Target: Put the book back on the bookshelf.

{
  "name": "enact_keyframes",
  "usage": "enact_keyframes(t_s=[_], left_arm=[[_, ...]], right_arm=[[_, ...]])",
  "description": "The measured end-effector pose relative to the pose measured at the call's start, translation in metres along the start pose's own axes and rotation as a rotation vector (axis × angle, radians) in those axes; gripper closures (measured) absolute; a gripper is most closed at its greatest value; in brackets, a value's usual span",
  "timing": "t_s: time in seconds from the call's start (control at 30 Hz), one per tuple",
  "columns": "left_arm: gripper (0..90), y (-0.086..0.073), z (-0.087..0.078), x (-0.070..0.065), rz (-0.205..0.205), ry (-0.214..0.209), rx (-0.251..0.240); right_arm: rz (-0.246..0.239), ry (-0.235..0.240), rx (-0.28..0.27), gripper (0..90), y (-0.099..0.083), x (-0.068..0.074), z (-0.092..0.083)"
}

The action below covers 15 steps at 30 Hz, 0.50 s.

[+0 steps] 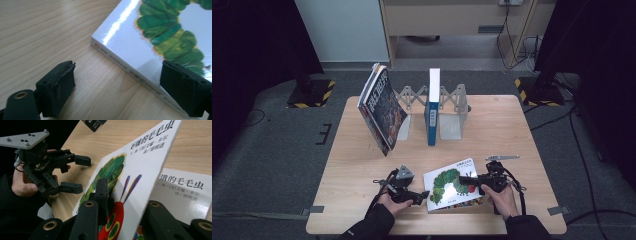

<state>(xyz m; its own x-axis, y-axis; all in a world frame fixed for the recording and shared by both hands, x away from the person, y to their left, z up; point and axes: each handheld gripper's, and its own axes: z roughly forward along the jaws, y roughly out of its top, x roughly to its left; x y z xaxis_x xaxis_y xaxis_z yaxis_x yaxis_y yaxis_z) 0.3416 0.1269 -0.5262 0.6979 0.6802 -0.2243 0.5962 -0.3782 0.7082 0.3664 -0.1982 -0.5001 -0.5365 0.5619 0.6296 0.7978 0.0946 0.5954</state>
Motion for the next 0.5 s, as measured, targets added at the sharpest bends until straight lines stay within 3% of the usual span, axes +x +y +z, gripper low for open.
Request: enact_keyframes(t_s=[0.13, 0.27, 0.47, 0.5], left_arm=[[11.4, -0.0003, 0.0023, -0.0031, 0.0, -0.037, 0.011], [11.0, -0.0001, 0.0052, -0.006, -0.033, -0.094, 0.013], [9.4, 0.0, 0.0082, -0.0092, -0.041, -0.121, 0.004], [9.0, 0.0, 0.0095, -0.0095, -0.041, -0.141, -0.01]], right_arm=[[-0.009, 0.017, -0.013, 76.9, 0.0015, 0.0025, -0.0014], [-0.008, 0.032, -0.024, 79.3, 0.0023, 0.0046, -0.0025], [-0.004, 0.055, -0.036, 81.0, 0.0026, 0.0061, -0.0039], [-0.008, 0.055, -0.037, 81.2, 0.0028, 0.0067, -0.0044]])
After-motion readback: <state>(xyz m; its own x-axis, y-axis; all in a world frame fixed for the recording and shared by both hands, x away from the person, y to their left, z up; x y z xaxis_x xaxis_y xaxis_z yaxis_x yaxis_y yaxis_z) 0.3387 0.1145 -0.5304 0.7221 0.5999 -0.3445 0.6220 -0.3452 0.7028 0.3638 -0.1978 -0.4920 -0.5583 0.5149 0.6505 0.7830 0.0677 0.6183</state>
